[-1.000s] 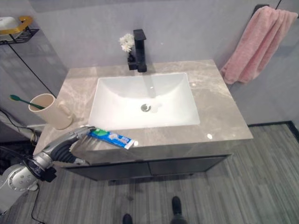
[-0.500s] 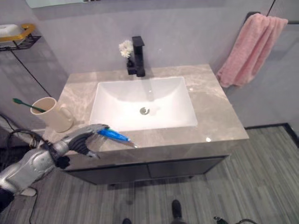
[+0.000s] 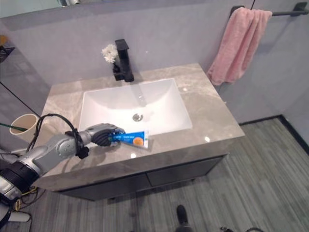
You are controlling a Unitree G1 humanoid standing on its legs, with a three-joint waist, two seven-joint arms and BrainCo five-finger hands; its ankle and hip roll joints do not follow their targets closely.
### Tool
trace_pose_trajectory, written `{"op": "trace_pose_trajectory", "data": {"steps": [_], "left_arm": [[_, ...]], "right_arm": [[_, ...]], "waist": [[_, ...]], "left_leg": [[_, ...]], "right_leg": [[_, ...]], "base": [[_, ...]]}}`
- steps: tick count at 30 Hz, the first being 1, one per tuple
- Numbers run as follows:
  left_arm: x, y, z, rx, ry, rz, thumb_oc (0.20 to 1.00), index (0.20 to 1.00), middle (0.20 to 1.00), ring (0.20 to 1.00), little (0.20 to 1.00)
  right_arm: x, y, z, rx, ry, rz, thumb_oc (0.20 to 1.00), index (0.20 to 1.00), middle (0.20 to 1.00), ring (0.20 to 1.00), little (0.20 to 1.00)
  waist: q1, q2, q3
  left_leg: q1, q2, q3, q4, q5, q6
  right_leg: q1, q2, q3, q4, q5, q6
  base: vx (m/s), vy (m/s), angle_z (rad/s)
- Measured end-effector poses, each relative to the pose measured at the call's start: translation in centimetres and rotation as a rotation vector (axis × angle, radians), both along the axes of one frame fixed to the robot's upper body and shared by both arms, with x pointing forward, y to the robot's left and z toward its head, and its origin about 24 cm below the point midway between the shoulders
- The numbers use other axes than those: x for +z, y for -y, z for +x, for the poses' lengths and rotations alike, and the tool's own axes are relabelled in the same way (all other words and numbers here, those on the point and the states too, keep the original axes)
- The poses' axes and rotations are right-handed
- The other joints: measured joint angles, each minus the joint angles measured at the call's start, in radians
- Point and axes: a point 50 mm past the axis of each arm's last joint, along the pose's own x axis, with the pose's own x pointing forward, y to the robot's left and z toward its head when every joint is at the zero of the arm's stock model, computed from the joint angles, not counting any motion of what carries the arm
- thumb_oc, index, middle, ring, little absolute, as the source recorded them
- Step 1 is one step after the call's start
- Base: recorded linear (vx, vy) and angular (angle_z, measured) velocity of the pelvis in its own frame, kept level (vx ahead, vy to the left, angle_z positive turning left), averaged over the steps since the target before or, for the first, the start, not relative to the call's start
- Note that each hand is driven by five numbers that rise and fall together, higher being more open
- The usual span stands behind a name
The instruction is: Put brush and paste in cup on sink, flatten towel.
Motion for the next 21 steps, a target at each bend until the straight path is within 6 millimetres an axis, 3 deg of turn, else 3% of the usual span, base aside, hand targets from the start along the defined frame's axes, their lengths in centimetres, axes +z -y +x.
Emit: {"op": "trace_pose_trajectory", "data": {"steps": [12, 21], "left_arm": [[-3.1, -0.6, -0.7, 0.148, -0.011, -0.153, 0.200, 0.200, 0.200, 0.200, 0.200], [-4.8, -0.8, -1.7, 0.242, 0.008, -0.269, 0.200, 0.200, 0.200, 0.200, 0.200]], "right_arm": [[0.1, 0.6, -0.8, -0.040, -0.001, -0.015, 1.000, 1.000, 1.000, 1.000, 1.000], [0.3, 1.3, -0.9, -0.132, 0.036, -0.046, 1.000, 1.000, 1.000, 1.000, 1.000]], "waist": [[-0.001, 0.005, -0.001], [0.000, -0.015, -0.001]], "left_leg": [[0.032, 0.001, 0.018, 0.000, -0.006, 0.001], [0.056, 0.007, 0.014, -0.001, -0.011, 0.001]], "right_leg": [[0.021, 0.000, 0.015, 0.000, 0.000, 0.002], [0.053, 0.004, 0.009, -0.007, -0.008, 0.001]], "base": [[0.01, -0.003, -0.03], [0.00, -0.003, 0.01]]}}
